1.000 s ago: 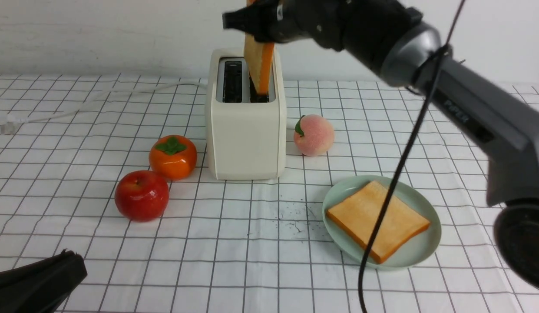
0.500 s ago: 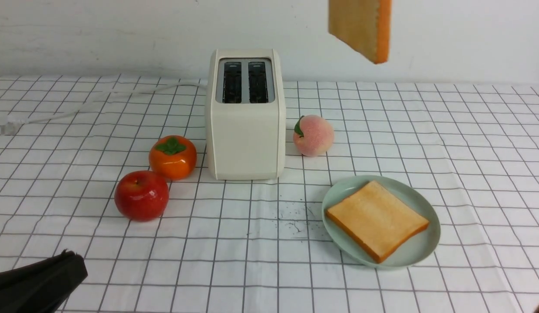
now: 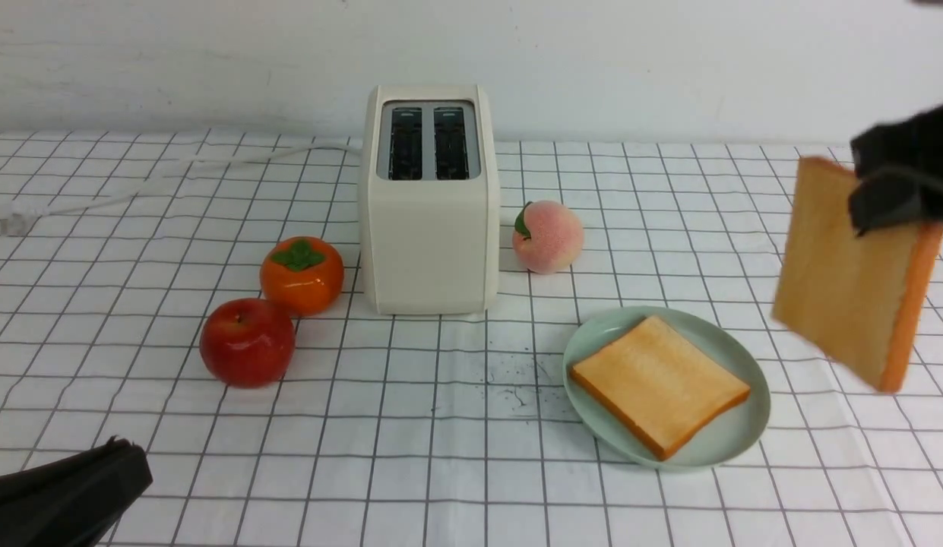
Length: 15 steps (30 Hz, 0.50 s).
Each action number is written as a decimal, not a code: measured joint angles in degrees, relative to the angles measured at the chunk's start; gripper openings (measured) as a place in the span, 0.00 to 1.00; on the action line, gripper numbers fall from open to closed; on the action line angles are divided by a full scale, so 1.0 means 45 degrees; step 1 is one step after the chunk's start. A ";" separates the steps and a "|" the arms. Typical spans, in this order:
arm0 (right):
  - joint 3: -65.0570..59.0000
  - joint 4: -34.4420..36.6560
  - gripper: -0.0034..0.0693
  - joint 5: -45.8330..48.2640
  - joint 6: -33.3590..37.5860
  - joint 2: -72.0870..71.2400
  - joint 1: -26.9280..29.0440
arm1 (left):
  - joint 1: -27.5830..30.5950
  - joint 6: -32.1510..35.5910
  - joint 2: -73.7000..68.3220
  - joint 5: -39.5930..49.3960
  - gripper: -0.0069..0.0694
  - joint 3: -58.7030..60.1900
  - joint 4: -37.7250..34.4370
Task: Take toasted bread from bread machine on white checkered table place on plate.
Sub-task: 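Place the held slice of bread on top of the slice on the plate with the right gripper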
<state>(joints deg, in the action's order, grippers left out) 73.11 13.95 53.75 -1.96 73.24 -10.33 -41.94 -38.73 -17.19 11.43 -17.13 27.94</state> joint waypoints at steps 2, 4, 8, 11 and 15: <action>-0.1762 0.1872 0.21 -0.1627 0.1178 -0.0137 0.0000 | 0.0000 0.0000 0.0000 0.0000 0.10 0.0000 0.0000; -0.3093 0.4101 0.21 -0.2912 0.3014 0.0167 0.0000 | 0.0000 0.0000 0.0000 0.0012 0.11 0.0000 0.0000; -0.3872 0.8140 0.21 -0.3550 0.6877 0.1328 0.0327 | 0.0000 0.0000 0.0000 0.0148 0.11 0.0000 0.0000; -0.3901 1.1002 0.21 -0.3263 0.9652 0.2137 0.0764 | 0.0000 0.0000 0.0000 0.0189 0.11 0.0000 0.0000; -0.3901 1.4344 0.21 -0.2135 1.2992 0.3376 0.2075 | 0.0000 0.0000 0.0000 0.0189 0.11 0.0000 0.0000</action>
<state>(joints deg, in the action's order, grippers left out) 55.55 78.50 44.15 56.51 88.43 -0.99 -41.94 -38.73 -17.19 12.28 -17.13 27.94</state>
